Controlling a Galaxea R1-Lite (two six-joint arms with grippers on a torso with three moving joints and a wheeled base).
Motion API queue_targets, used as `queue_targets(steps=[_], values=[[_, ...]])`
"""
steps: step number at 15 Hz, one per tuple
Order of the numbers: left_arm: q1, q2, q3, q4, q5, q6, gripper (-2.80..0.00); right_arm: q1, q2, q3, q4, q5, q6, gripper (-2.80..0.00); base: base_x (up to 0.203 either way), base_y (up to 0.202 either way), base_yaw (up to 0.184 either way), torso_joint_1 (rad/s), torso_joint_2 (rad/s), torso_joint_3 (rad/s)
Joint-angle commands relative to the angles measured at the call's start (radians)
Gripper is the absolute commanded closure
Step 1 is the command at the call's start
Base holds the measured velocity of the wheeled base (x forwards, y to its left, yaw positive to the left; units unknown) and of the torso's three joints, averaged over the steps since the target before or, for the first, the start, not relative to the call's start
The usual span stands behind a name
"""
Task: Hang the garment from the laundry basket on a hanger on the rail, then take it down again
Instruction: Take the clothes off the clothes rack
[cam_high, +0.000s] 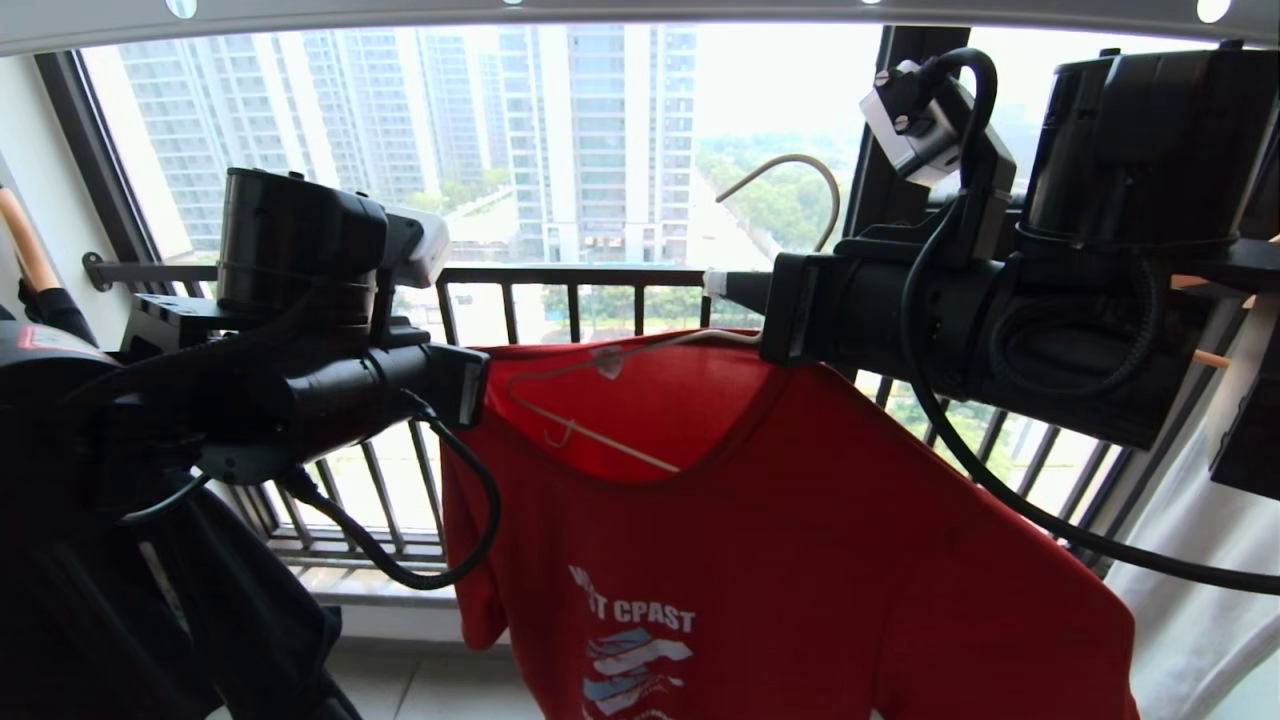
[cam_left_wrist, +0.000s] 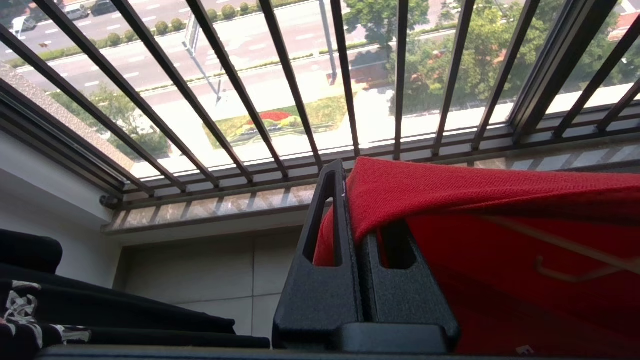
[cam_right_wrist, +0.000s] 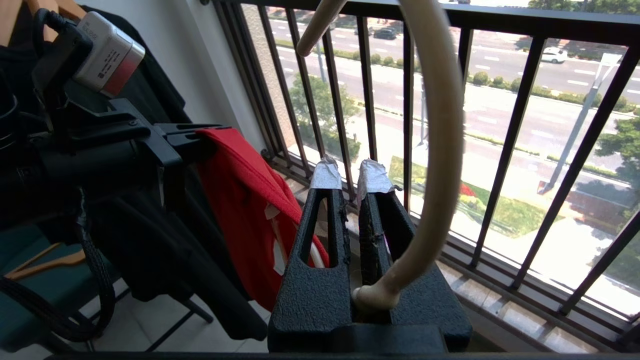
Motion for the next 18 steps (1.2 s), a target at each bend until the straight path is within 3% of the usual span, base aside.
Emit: queue_targets(steps=[1, 2, 4, 7, 9, 12, 14, 18], values=[[0.053, 0.058, -0.010, -0.007, -0.027, 0.000, 0.00, -0.002, 0.000, 0.000, -0.002, 0.000, 0.001, 0.00, 0.000, 0.000, 0.000, 0.000, 0.00, 0.000], [0.072, 0.084, -0.020, -0.009, -0.049, -0.007, 0.00, -0.002, -0.002, 0.001, -0.002, 0.000, 0.001, 0.00, 0.000, 0.000, 0.000, 0.000, 0.00, 0.000], [0.110, 0.132, -0.034, -0.031, -0.176, -0.057, 0.00, 0.000, 0.000, 0.003, -0.002, 0.001, 0.001, 0.00, 0.000, 0.000, 0.000, 0.000, 0.00, 0.000], [0.152, 0.173, -0.039, -0.147, -0.405, -0.222, 0.00, 0.000, 0.001, 0.003, -0.002, 0.001, 0.001, 0.00, 0.000, 0.000, 0.000, 0.000, 0.00, 0.000], [0.154, 0.219, -0.042, -0.187, -0.446, -0.299, 0.00, 0.000, 0.001, 0.003, -0.002, 0.001, 0.001, 0.00, 0.000, 0.000, 0.000, 0.000, 0.00, 0.000], [0.163, 0.316, -0.043, -0.344, -0.446, -0.337, 0.00, 0.000, 0.000, 0.003, -0.002, 0.001, 0.001, 0.00, 0.000, 0.000, 0.000, 0.000, 0.00, 0.000], [0.182, 0.330, -0.041, -0.390, -0.457, -0.417, 0.00, -0.002, 0.001, 0.002, -0.002, 0.001, 0.001, 0.00, 0.000, 0.000, 0.000, 0.000, 0.00, 0.000], [0.199, 0.322, 0.016, -0.391, -0.610, -0.428, 0.00, -0.008, 0.003, -0.004, -0.005, 0.000, 0.004, 0.00, 0.000, 0.000, 0.000, 0.000, 0.00, 0.000]])
